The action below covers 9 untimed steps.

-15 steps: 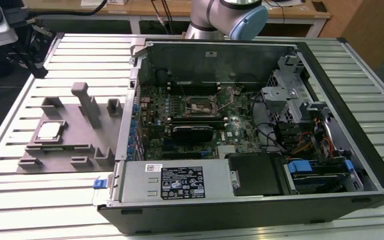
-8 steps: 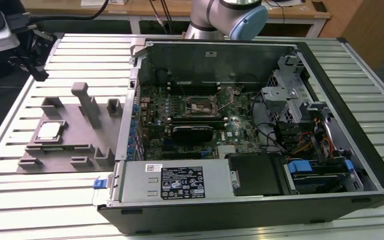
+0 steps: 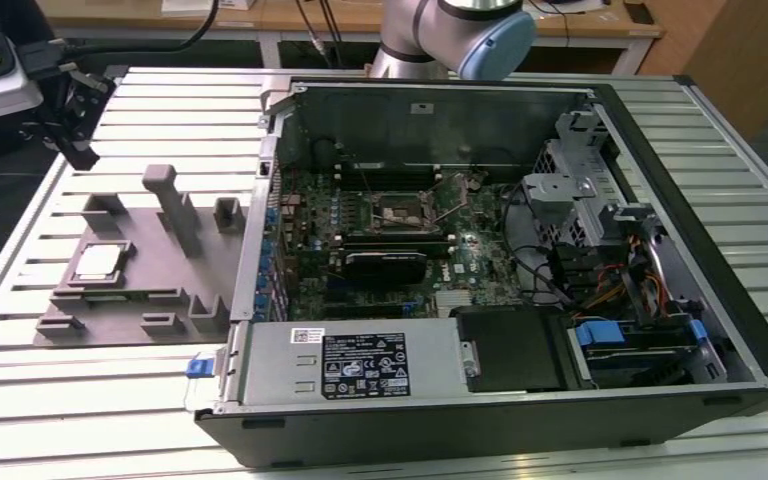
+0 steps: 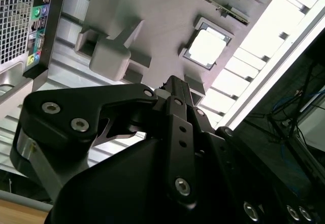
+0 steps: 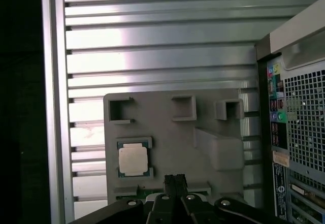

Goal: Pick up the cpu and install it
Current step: 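Reach for the cpu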

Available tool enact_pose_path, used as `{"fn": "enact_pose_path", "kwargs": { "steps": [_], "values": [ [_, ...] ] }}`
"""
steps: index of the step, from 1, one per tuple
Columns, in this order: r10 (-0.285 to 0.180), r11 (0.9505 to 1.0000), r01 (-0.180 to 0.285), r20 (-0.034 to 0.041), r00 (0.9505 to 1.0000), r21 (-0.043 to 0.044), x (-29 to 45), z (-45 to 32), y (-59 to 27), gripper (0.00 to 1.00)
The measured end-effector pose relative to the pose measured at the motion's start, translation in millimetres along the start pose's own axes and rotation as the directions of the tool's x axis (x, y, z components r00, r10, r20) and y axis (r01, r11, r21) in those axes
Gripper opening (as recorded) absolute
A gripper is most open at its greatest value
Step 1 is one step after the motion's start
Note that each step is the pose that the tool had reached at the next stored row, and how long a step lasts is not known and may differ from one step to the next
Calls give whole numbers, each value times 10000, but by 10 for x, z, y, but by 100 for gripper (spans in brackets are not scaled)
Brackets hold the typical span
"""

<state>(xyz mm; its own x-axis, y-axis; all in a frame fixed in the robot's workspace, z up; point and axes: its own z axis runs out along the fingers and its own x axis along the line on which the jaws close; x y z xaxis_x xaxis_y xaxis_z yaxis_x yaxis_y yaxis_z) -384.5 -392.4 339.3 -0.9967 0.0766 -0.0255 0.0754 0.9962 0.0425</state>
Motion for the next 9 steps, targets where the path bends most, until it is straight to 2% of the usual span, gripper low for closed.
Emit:
{"fn": "enact_pose_path", "kwargs": {
  "steps": [9],
  "values": [
    [0,10000,0,0,10000,0,31,111,-7,11]
  ]
}}
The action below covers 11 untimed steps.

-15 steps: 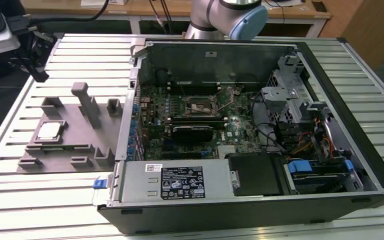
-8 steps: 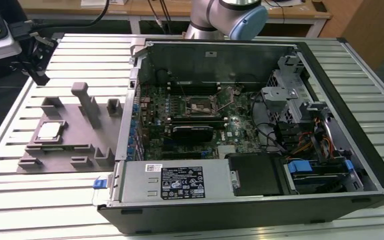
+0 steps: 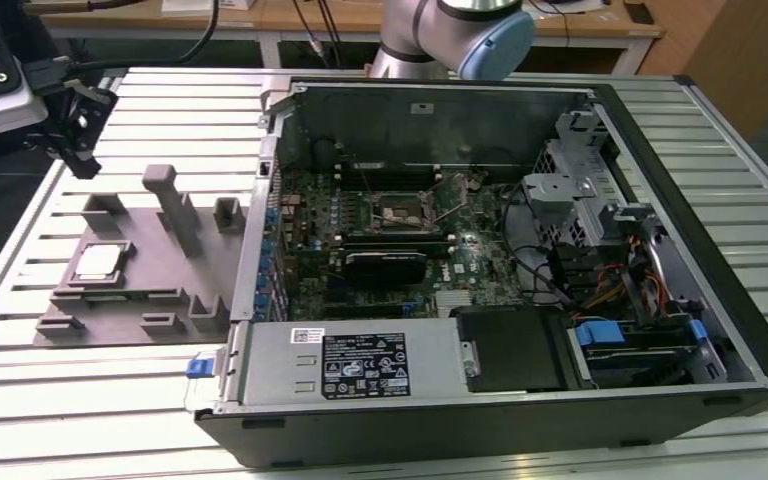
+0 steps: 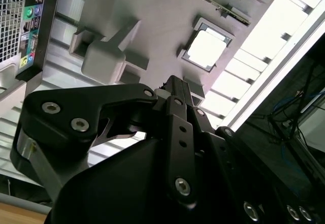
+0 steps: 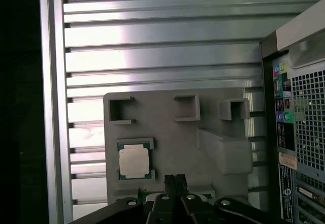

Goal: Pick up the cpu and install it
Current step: 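Reach for the cpu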

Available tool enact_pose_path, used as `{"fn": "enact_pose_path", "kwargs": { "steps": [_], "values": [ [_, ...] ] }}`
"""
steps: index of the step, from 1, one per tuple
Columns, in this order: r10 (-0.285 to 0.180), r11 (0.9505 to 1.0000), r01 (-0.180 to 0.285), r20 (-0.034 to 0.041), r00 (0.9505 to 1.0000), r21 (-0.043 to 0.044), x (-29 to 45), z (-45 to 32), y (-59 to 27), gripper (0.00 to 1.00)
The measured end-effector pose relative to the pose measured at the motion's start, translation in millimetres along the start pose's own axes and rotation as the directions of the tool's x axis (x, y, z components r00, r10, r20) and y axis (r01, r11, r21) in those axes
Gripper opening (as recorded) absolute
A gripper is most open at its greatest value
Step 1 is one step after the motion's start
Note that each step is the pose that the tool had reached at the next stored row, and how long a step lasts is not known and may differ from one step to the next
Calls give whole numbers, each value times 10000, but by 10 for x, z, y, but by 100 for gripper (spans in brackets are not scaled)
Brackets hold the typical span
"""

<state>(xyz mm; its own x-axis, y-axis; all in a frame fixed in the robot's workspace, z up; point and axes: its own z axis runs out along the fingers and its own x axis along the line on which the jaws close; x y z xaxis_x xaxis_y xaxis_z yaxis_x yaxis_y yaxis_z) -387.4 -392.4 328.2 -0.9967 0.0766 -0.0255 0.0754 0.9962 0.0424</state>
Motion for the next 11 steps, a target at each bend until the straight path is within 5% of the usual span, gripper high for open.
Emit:
{"fn": "enact_pose_path", "kwargs": {
  "steps": [11],
  "values": [
    [0,10000,0,0,10000,0,60,148,-11,11]
  ]
}}
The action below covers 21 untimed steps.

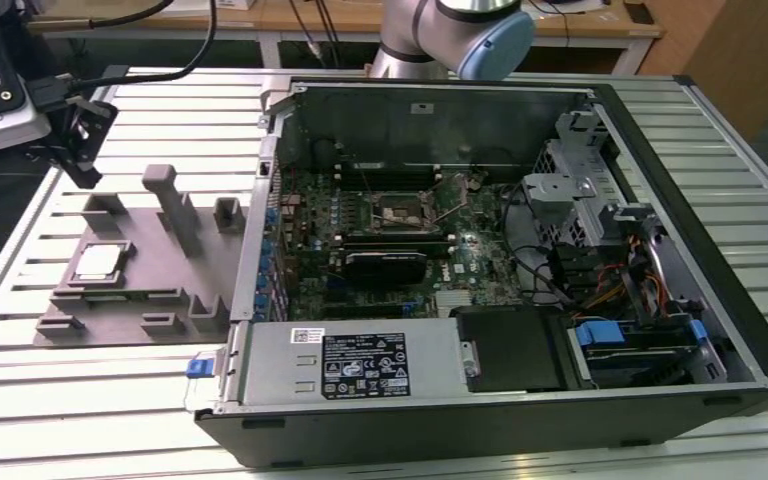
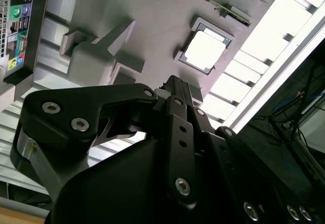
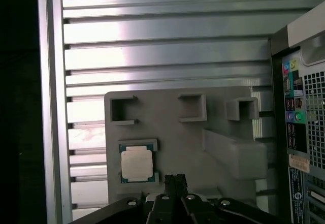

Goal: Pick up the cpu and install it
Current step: 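Reach for the cpu, then pick up the cpu and move it towards the insertion slot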

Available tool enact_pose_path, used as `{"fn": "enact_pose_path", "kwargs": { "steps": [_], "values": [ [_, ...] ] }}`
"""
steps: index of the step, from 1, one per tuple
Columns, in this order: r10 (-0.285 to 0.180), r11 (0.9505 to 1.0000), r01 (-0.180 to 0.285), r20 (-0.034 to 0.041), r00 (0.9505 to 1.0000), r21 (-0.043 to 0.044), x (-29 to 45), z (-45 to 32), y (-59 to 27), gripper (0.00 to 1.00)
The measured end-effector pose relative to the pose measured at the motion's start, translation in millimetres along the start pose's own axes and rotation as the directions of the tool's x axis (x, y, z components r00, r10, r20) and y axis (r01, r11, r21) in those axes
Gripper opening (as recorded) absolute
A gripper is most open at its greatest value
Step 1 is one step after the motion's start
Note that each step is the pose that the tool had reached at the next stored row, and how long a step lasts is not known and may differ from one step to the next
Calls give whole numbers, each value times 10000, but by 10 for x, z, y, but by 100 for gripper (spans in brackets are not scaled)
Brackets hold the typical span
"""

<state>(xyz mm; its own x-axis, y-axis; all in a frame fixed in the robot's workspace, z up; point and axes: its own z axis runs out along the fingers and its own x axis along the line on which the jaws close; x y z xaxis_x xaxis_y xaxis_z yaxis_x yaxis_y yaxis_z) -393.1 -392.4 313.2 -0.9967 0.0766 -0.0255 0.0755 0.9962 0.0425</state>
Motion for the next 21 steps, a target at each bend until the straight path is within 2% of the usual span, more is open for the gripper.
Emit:
{"fn": "enact_pose_path", "kwargs": {
  "steps": [3,11,21],
  "values": [
    [-1,10000,1,0,10000,0,14,31,-3,11],
    [0,10000,0,1,10000,-1,22,45,-4,11],
    [-1,10000,1,-1,10000,1,39,97,-7,11]
  ]
}}
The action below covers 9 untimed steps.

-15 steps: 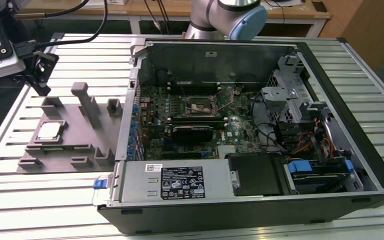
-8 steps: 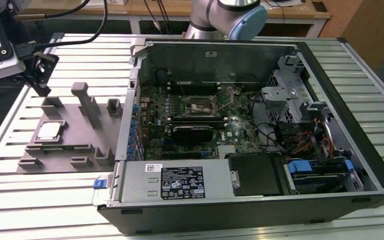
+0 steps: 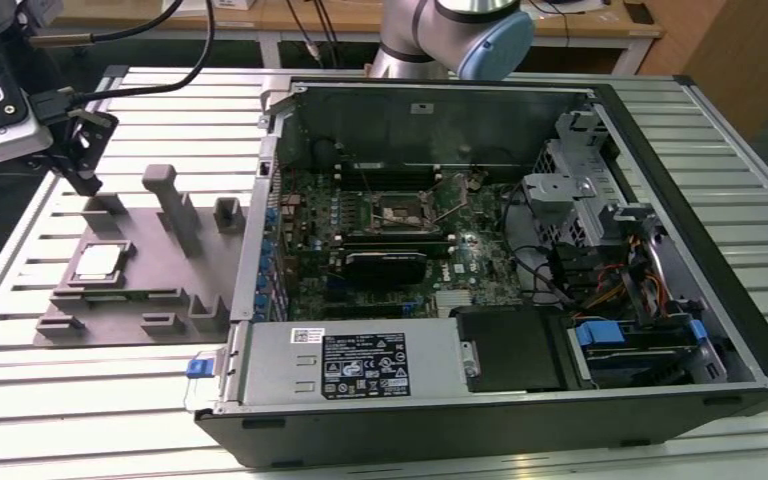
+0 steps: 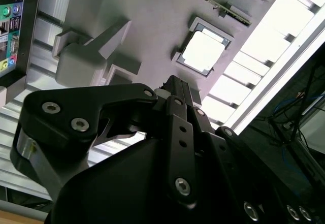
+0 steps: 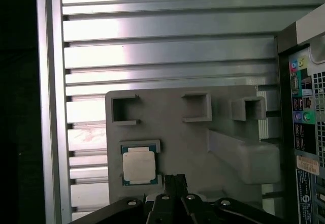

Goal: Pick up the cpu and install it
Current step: 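Pick up the cpu and move it towards the insertion slot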

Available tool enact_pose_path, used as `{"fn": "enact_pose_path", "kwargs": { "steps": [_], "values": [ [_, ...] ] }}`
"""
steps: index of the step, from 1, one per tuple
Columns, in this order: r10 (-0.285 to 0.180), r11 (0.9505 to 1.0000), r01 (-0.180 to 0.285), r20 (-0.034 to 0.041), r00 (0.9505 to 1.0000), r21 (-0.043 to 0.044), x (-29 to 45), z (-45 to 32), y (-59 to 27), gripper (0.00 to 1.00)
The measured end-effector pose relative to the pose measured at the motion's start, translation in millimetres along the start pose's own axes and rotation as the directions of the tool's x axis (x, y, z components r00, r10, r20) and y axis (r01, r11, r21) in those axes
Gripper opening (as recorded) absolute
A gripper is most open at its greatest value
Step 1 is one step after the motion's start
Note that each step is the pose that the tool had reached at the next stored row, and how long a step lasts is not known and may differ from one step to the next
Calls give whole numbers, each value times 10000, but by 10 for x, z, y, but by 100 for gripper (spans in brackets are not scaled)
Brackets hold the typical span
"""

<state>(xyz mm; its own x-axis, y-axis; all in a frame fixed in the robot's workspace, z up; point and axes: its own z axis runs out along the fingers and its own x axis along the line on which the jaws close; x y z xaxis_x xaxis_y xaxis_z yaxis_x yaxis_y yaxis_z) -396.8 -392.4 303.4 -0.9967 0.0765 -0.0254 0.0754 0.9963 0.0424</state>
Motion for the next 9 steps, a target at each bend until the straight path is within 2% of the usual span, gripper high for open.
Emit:
{"fn": "enact_pose_path", "kwargs": {
  "steps": [9],
  "values": [
    [0,10000,0,0,10000,0,16,36,-3,11]
  ]
}}
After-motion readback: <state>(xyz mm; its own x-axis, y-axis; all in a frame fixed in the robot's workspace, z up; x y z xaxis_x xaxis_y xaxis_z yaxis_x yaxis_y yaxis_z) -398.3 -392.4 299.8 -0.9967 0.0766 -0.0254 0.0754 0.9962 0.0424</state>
